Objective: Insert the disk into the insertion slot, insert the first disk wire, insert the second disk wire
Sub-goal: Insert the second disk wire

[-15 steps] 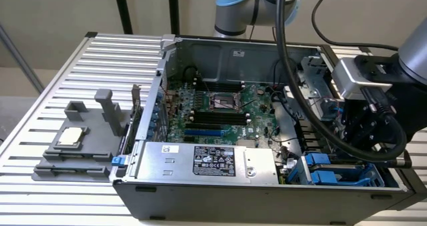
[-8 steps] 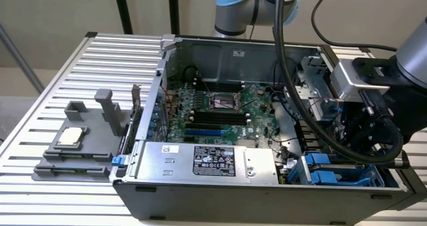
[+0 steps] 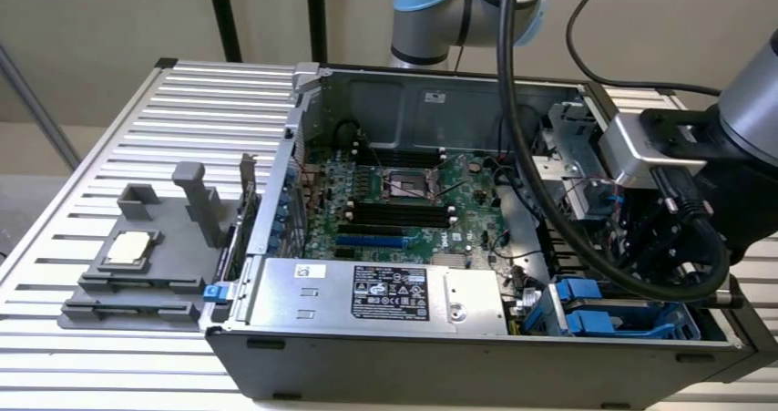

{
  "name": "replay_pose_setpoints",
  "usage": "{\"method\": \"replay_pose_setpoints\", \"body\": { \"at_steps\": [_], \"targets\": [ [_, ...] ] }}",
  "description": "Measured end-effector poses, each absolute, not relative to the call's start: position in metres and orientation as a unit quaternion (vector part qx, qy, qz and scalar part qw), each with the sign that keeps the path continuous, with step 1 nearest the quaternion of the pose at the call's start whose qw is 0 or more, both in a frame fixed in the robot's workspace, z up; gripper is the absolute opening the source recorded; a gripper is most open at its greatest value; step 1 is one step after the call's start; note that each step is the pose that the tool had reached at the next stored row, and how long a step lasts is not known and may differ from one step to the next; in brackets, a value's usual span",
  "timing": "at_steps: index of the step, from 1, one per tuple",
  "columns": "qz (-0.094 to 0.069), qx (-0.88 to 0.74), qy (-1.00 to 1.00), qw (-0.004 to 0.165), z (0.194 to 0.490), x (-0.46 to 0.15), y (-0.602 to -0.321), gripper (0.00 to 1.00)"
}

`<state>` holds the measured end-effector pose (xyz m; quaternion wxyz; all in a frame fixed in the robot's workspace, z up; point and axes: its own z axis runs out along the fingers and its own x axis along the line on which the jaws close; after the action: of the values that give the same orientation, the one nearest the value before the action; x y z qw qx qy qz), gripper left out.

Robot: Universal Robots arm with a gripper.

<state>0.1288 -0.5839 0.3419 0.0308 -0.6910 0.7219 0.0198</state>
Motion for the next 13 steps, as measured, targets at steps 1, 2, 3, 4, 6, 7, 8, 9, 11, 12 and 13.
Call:
{"method": "replay_pose_setpoints", "body": {
  "at_steps": [1, 2, 3, 4, 6, 7, 8, 9, 11, 12, 13],
  "targets": [
    [0.02, -0.691, 0.722, 0.031, 0.3415, 0.1288, -0.5839, 0.16],
    [0.02, -0.691, 0.722, 0.031, 0.3412, 0.1288, -0.584, 0.16],
    [0.02, -0.691, 0.722, 0.031, 0.3409, 0.1288, -0.584, 0.16],
    [0.02, -0.691, 0.722, 0.031, 0.3407, 0.1288, -0.584, 0.16],
    [0.02, -0.691, 0.722, 0.032, 0.3405, 0.1288, -0.5839, 0.16],
    [0.02, -0.691, 0.722, 0.032, 0.3405, 0.1288, -0.5839, 0.16],
    [0.02, -0.691, 0.722, 0.032, 0.3406, 0.1288, -0.5839, 0.16],
    [0.02, -0.691, 0.722, 0.032, 0.3406, 0.1288, -0.5839, 0.16],
    [0.02, -0.691, 0.722, 0.032, 0.3405, 0.1288, -0.5839, 0.16],
    [0.021, -0.691, 0.722, 0.032, 0.3405, 0.1288, -0.5839, 0.16],
    [0.021, -0.691, 0.722, 0.032, 0.3405, 0.1288, -0.5839, 0.16]
  ]
}}
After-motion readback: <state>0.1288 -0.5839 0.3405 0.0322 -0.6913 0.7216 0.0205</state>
